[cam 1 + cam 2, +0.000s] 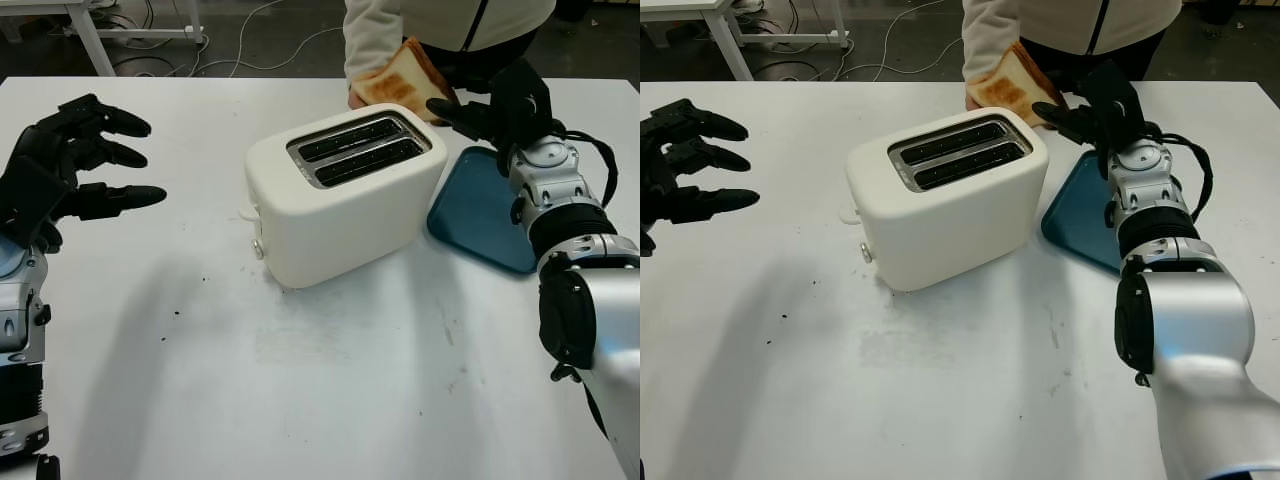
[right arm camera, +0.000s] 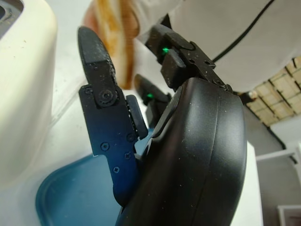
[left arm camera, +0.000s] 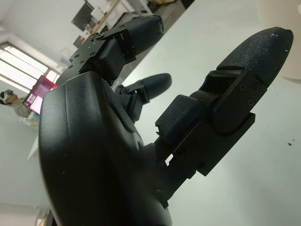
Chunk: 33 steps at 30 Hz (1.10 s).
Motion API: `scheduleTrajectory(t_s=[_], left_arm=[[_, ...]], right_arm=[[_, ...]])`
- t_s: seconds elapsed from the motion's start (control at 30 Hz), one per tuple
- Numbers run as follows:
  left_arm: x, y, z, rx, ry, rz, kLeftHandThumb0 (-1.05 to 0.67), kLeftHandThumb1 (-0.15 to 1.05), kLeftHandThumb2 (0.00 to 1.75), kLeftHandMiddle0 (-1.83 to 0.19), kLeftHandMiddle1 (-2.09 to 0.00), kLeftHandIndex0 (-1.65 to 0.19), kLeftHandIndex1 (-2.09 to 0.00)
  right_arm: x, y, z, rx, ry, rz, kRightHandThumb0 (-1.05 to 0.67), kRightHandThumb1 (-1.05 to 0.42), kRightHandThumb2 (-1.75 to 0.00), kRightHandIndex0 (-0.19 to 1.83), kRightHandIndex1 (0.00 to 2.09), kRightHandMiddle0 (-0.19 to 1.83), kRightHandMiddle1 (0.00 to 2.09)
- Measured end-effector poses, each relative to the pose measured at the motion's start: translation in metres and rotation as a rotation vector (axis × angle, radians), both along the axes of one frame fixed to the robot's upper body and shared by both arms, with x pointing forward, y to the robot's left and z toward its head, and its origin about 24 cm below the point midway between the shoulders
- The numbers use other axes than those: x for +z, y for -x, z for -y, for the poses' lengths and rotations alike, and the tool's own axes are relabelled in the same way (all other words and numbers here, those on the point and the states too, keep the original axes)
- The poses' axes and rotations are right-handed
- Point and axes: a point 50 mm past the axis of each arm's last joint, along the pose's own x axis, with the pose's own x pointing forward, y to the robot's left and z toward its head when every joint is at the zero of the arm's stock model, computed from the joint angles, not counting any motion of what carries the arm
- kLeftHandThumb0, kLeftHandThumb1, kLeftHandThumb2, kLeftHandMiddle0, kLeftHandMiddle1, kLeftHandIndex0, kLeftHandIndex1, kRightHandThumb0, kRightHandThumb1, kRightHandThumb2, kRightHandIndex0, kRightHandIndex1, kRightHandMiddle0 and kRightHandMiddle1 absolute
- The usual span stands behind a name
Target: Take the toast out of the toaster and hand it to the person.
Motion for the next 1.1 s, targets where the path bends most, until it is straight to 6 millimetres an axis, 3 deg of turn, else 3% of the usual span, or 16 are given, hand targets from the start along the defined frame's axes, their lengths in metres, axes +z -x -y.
scheduleTrajectory(t_s=[0.23, 0.5, 0.57, 0.63, 0.77, 0.93, 1.1], left_arm=[[0.0, 0.0, 0.0, 0.0, -0.001, 0.002, -1.05, 0.49, 0.0, -0.46, -1.21, -0.47, -1.09], [0.0, 0.0, 0.0, -0.001, 0.0, 0.003, -1.05, 0.49, 0.01, -0.45, -1.22, -0.47, -1.09], [0.0, 0.0, 0.0, 0.0, 0.0, 0.003, -1.05, 0.49, 0.0, -0.45, -1.22, -0.46, -1.09], [0.0, 0.0, 0.0, -0.001, 0.001, 0.003, -1.05, 0.49, 0.0, -0.45, -1.22, -0.47, -1.09], [-0.001, 0.0, 0.0, 0.0, 0.005, 0.0, -1.05, 0.48, 0.0, -0.45, -1.22, -0.46, -1.09], [-0.003, -0.001, 0.0, -0.003, 0.019, -0.003, -1.05, 0.48, 0.0, -0.43, -1.25, -0.45, -1.11], [-0.008, 0.003, 0.002, 0.008, 0.05, 0.005, -1.05, 0.5, 0.0, -0.32, -1.36, -0.35, -1.2]], right_arm=[[0.006, 0.003, 0.012, -0.041, 0.198, 0.039, -1.05, -0.91, -0.02, 0.0, 0.02, 0.02, 0.0], [0.003, 0.021, 0.033, -0.031, 0.17, 0.209, -0.98, -0.9, -0.03, 0.02, 0.01, 0.0, 0.0], [-0.002, 0.03, 0.037, -0.031, 0.158, 0.264, -0.94, -0.92, -0.12, 0.01, 0.0, 0.03, 0.02], [-0.009, 0.043, 0.04, -0.038, 0.159, 0.33, -0.91, -0.92, -0.47, 0.1, 0.06, 0.12, 0.05], [-0.025, 0.074, 0.032, 0.002, 0.157, 0.429, -0.82, -0.92, -0.79, 0.18, 0.09, 0.19, 0.06], [-0.037, 0.114, 0.011, 0.069, 0.147, 0.481, -0.86, -0.92, -0.79, 0.19, 0.09, 0.2, 0.05], [-0.051, 0.135, -0.006, 0.14, 0.077, 0.425, -0.92, -0.92, -0.77, 0.17, 0.07, 0.2, 0.04]])
